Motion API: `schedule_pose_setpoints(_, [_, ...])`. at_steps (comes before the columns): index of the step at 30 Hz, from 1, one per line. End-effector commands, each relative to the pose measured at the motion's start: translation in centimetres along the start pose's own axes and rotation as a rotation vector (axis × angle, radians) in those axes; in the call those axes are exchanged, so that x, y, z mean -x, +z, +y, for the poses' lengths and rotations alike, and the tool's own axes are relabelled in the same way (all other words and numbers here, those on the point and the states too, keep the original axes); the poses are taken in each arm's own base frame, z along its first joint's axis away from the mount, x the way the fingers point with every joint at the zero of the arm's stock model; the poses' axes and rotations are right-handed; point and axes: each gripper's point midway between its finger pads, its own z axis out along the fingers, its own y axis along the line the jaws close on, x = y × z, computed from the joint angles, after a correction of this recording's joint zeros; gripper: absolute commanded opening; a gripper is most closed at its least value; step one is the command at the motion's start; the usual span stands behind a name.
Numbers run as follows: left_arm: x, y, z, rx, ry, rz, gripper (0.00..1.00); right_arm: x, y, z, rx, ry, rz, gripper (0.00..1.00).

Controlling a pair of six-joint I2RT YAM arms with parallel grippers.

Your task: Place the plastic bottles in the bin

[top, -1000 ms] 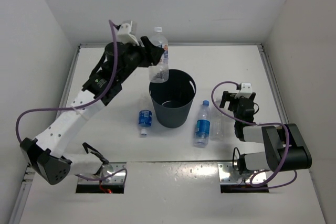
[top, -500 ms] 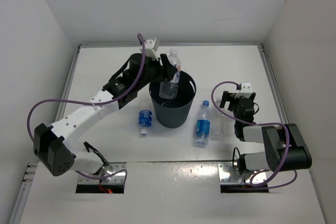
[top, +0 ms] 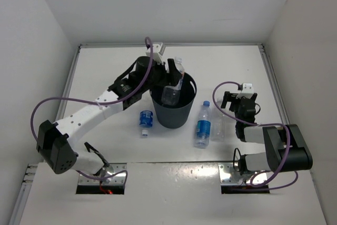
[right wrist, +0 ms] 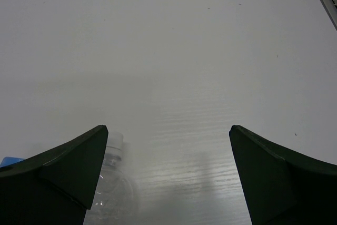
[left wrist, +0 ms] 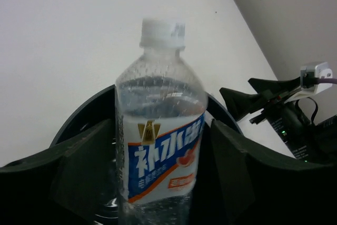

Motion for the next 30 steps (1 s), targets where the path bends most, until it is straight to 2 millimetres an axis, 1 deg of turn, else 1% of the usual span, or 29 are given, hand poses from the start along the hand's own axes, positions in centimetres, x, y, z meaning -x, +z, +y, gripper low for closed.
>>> schedule_pose_setpoints(1, [3.1,-0.5,-1.9,-0.042,0.007,-0.072,0.82,3.0,0.5,0.3,0.016,0.012,-0.101,1.00])
schedule_pose_setpoints(2, [4.4,-1.1,-2.5,-0.057,0.016,-0.102,0.92,3.0,0.5,0.3,0.016,0.012,-0.101,1.00])
schedule_pose_setpoints(4, [6.6,-1.9,-3.4,-0.078,0.038,-0.150,1.00,3.0,0.5,0.3,0.016,0.012,-0.101,1.00])
schedule_pose_setpoints(5, [7.8,-2.5,-4.0,-0.101,0.060,-0.181,1.00,3.0,0.5,0.3,0.016,0.012,-0.101,1.00])
schedule_pose_setpoints(6, [9.5,-3.5,-4.9,-0.127,0.069,-0.219,1.00,3.0,0.5,0.3,0.016,0.012,-0.101,1.00])
schedule_pose_setpoints(7, [9.7,-3.5,-4.5,-0.118,0.079,-0.224,1.00,3.0,0.5,0.3,0.016,0.012,-0.101,1.00])
schedule_pose_setpoints(8, [11.5,-4.6,-5.3,-0.136,0.086,-0.268,1.00,3.0,0.5,0.3,0.016,0.012,-0.101,1.00])
schedule_pose_setpoints(9, [13.3,-5.5,-4.6,-0.112,0.099,-0.313,1.00,3.0,0.5,0.3,0.016,0.012,-0.101,1.00])
schedule_pose_setpoints(11, [15.4,-6.9,-3.8,-0.079,0.098,-0.373,1.00,3.0,0.5,0.3,0.016,0.012,-0.101,1.00])
schedule_pose_setpoints(12, [16.3,-7.5,-2.8,-0.040,0.099,-0.404,1.00,3.0,0.5,0.3,0.016,0.012,-0.101,1.00])
schedule_pose_setpoints(13, [18.0,-8.8,-1.2,0.004,0.089,-0.453,1.00,3.0,0.5,0.3,0.016,0.012,-0.101,1.00])
schedule_pose_setpoints(14, [18.0,-9.1,0.2,0.046,0.083,-0.462,1.00,3.0,0.5,0.3,0.016,0.012,-0.101,1.00])
schedule_pose_setpoints(15, [18.5,-9.5,2.6,0.119,0.066,-0.478,1.00,3.0,0.5,0.3,0.016,0.012,-0.101,1.00])
schedule_pose_setpoints(16, [18.7,-10.3,3.8,0.154,0.051,-0.487,1.00,3.0,0.5,0.3,0.016,0.012,-0.101,1.00])
schedule_pose_setpoints(17, [18.2,-10.1,5.4,0.193,0.037,-0.469,1.00,3.0,0.5,0.3,0.016,0.012,-0.101,1.00])
schedule_pose_setpoints(18, [17.4,-10.5,8.5,0.277,-0.007,-0.447,1.00,3.0,0.5,0.3,0.016,0.012,-0.101,1.00])
schedule_pose_setpoints(19, [16.7,-10.4,10.2,0.320,-0.032,-0.428,1.00,3.0,0.5,0.5,0.025,0.011,-0.101,1.00])
schedule_pose_setpoints(20, [16.1,-10.7,11.4,0.340,-0.055,-0.415,1.00,3.0,0.5,0.5,0.025,0.011,-0.101,1.00])
schedule_pose_setpoints(21, [14.0,-10.2,12.7,0.344,-0.096,-0.363,1.00,3.0,0.5,0.5,0.025,0.011,-0.101,1.00])
schedule_pose_setpoints(22, [13.0,-10.1,14.7,0.381,-0.124,-0.344,1.00,3.0,0.5,0.5,0.025,0.011,-0.101,1.00])
schedule_pose_setpoints(23, [11.8,-10.2,15.2,0.385,-0.141,-0.326,1.00,3.0,0.5,0.5,0.025,0.011,-0.101,1.00])
schedule_pose_setpoints(24, [9.5,-9.6,16.1,0.374,-0.174,-0.294,1.00,3.0,0.5,0.5,0.025,0.011,-0.101,1.00])
schedule_pose_setpoints(25, [7.9,-8.9,16.4,0.364,-0.193,-0.265,1.00,3.0,0.5,0.5,0.025,0.011,-0.101,1.00])
schedule_pose_setpoints(26, [4.8,-8.4,17.7,0.373,-0.236,-0.211,1.00,3.0,0.5,0.5,0.025,0.011,-0.101,1.00])
schedule_pose_setpoints(27, [3.6,-7.7,17.5,0.335,-0.251,-0.193,1.00,3.0,0.5,0.5,0.025,0.011,-0.101,1.00])
schedule_pose_setpoints(28, [2.1,-7.3,17.7,0.323,-0.266,-0.169,1.00,3.0,0.5,0.5,0.025,0.011,-0.101,1.00])
schedule_pose_setpoints(29, [-1.0,-6.8,18.5,0.325,-0.277,-0.113,1.00,3.0,0.5,0.5,0.025,0.011,-0.101,1.00])
schedule_pose_setpoints(30, [-2.2,-6.5,18.1,0.291,-0.293,-0.083,1.00,3.0,0.5,0.5,0.025,0.011,-0.101,1.00])
